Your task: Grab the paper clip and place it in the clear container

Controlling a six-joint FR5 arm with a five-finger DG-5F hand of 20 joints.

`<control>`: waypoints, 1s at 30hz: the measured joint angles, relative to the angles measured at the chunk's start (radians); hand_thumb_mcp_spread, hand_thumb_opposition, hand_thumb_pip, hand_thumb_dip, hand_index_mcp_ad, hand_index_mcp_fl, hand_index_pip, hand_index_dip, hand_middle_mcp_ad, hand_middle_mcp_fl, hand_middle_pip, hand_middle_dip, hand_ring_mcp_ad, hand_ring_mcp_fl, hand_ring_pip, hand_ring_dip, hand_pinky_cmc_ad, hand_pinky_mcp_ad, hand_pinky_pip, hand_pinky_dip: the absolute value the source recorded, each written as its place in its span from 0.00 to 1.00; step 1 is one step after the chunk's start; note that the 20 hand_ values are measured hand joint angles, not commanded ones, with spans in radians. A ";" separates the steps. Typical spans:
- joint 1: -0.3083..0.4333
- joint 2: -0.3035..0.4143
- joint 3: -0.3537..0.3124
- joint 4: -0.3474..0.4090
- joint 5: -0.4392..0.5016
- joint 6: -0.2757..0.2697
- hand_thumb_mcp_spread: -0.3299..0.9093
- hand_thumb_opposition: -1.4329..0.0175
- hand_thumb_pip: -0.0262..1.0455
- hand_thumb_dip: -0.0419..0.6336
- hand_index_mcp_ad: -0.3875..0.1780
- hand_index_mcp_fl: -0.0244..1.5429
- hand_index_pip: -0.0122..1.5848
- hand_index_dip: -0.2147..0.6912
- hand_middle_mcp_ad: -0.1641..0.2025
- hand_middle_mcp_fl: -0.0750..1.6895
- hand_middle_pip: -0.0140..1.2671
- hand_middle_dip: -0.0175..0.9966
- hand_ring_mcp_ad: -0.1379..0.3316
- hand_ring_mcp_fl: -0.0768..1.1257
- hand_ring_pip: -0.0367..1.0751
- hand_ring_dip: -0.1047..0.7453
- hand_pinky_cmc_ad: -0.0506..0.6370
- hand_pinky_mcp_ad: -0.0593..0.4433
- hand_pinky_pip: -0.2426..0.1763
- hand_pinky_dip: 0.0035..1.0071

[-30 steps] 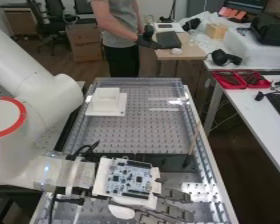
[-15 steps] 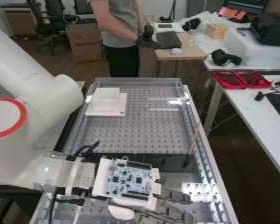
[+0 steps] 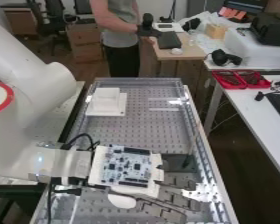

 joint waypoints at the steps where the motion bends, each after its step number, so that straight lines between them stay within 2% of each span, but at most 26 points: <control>1: 0.002 0.013 -0.007 0.010 -0.002 0.008 0.75 0.34 0.49 0.48 0.27 0.44 0.82 0.42 0.43 0.16 0.12 0.19 0.55 0.10 0.11 0.17 0.52 0.42 0.44 0.19; 8: 0.018 0.105 -0.071 0.077 -0.016 0.051 0.75 0.33 0.49 0.48 0.29 0.46 0.80 0.42 0.43 0.17 0.12 0.19 0.55 0.11 0.11 0.19 0.52 0.42 0.44 0.19; 11: 0.035 0.165 -0.123 0.120 -0.026 0.073 0.75 0.33 0.49 0.48 0.29 0.46 0.80 0.42 0.43 0.17 0.12 0.19 0.54 0.11 0.12 0.19 0.52 0.43 0.44 0.19; 15: 0.074 0.248 -0.199 0.174 -0.035 0.104 0.76 0.32 0.49 0.48 0.29 0.47 0.79 0.42 0.44 0.17 0.12 0.19 0.57 0.11 0.12 0.19 0.52 0.43 0.43 0.19; 22: 0.194 0.368 -0.315 0.237 -0.007 0.139 0.76 0.32 0.49 0.48 0.28 0.48 0.78 0.42 0.44 0.17 0.12 0.19 0.58 0.11 0.12 0.19 0.52 0.43 0.44 0.19; 30: 0.338 0.411 -0.374 0.266 0.122 0.142 0.75 0.32 0.49 0.48 0.29 0.48 0.77 0.42 0.44 0.17 0.12 0.19 0.58 0.11 0.12 0.19 0.52 0.42 0.44 0.19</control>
